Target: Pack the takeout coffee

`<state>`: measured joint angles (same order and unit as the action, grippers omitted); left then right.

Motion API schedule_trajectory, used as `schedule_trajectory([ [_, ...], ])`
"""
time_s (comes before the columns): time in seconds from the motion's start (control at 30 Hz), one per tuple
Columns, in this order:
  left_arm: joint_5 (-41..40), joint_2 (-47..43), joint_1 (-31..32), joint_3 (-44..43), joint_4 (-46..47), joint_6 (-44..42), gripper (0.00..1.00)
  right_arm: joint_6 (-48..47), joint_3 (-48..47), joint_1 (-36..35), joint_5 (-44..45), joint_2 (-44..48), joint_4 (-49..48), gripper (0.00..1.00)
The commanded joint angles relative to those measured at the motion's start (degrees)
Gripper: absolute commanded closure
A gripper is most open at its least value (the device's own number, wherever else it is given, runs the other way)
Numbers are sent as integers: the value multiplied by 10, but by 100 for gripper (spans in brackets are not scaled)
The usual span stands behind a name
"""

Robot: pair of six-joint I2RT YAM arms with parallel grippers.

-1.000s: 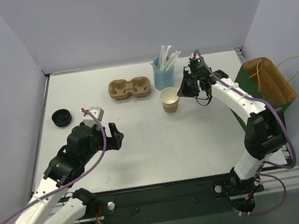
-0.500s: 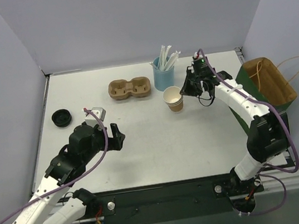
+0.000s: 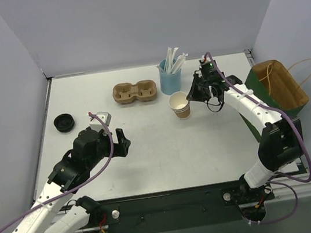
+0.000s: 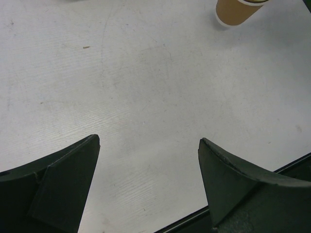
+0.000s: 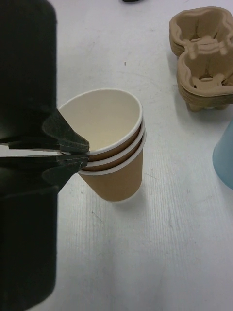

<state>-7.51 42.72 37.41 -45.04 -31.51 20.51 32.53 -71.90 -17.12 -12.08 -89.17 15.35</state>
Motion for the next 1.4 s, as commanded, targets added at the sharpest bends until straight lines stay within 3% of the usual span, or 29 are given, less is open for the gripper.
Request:
schedule_trajectory([
  [0.0,-2,-1,3,-15,7,1,8,9,-32,-2,-48,17,-11,100],
  [0.07,-4,2,4,-17,6,1,8,63,-29,11,-120,18,-54,100],
  [0.13,-5,3,4,-18,4,2,8,73,-31,11,-133,25,-63,100],
  [0.37,-7,7,5,-18,3,2,8,11,33,12,-48,20,-41,100],
  [0.6,-42,12,5,-32,0,9,8,42,-37,11,-126,22,-36,100],
  [0.73,-9,25,4,-35,54,63,8,37,11,10,-125,43,-66,100],
  [0.77,2,37,4,-35,89,72,8,29,21,8,-85,33,-60,100],
  [0.93,13,117,0,-74,128,131,8,3,-7,4,-62,0,-14,100],
  [1.1,63,225,-16,-108,145,159,9,67,-56,24,-176,23,-38,100],
  [1.2,121,273,-39,-112,188,189,16,54,-20,11,-163,33,-60,100],
  [1.23,134,282,-45,-110,200,198,18,42,-5,9,-123,30,-52,100],
  [1.37,156,303,-58,-82,282,215,20,25,27,10,-120,-4,-41,100],
])
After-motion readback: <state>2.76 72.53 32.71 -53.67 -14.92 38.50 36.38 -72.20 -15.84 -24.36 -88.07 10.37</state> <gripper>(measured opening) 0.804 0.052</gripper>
